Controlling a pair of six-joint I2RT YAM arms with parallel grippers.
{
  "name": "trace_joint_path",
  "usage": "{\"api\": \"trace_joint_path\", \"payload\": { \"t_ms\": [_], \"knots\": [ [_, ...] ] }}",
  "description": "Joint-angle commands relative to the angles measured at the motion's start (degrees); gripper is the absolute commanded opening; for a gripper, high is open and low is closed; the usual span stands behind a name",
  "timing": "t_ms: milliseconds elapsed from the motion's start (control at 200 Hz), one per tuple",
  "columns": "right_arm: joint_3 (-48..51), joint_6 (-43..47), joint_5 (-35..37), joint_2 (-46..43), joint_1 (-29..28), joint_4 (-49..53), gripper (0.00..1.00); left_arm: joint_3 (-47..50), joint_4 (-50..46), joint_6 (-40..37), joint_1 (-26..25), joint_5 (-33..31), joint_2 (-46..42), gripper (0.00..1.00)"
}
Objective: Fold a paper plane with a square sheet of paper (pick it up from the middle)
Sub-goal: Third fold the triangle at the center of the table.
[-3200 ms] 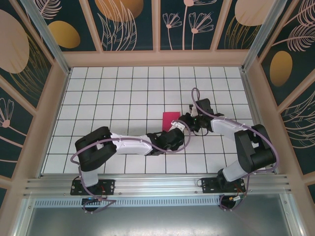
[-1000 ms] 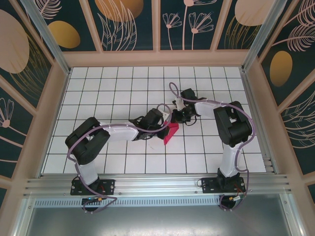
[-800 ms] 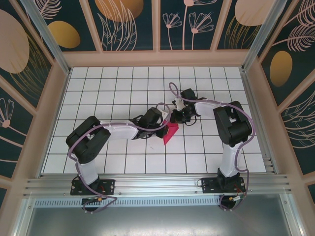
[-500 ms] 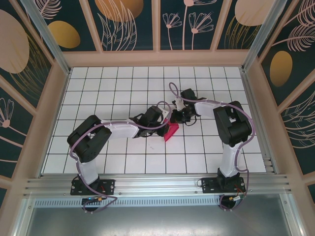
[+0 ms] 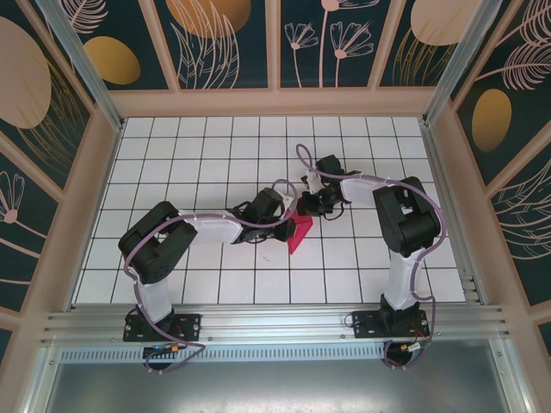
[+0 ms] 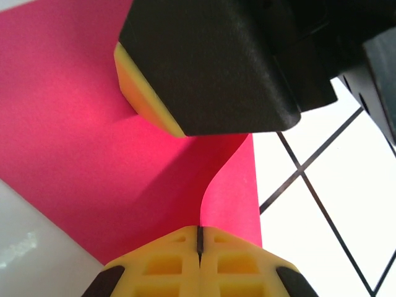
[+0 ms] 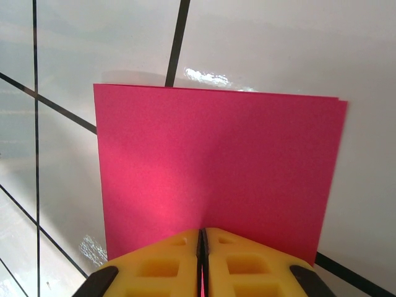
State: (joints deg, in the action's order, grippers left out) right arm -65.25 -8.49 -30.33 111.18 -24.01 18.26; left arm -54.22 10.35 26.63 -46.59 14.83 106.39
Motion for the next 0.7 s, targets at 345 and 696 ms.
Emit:
{"api": "trace_joint_path", "payload": {
  "t_ms": [345, 696],
  "knots": [
    [0.03, -0.88, -1.23, 0.43, -0.64, 0.59, 0.12, 3.00, 2.57, 2.70, 0.36, -3.17, -1.69, 0.05],
    [-0.05, -1.20, -1.58, 0.62, -0.62, 0.32, 0.12, 3.23, 3.80, 1.69, 0.36, -3.13, -1.03, 0.06]
  ]
}}
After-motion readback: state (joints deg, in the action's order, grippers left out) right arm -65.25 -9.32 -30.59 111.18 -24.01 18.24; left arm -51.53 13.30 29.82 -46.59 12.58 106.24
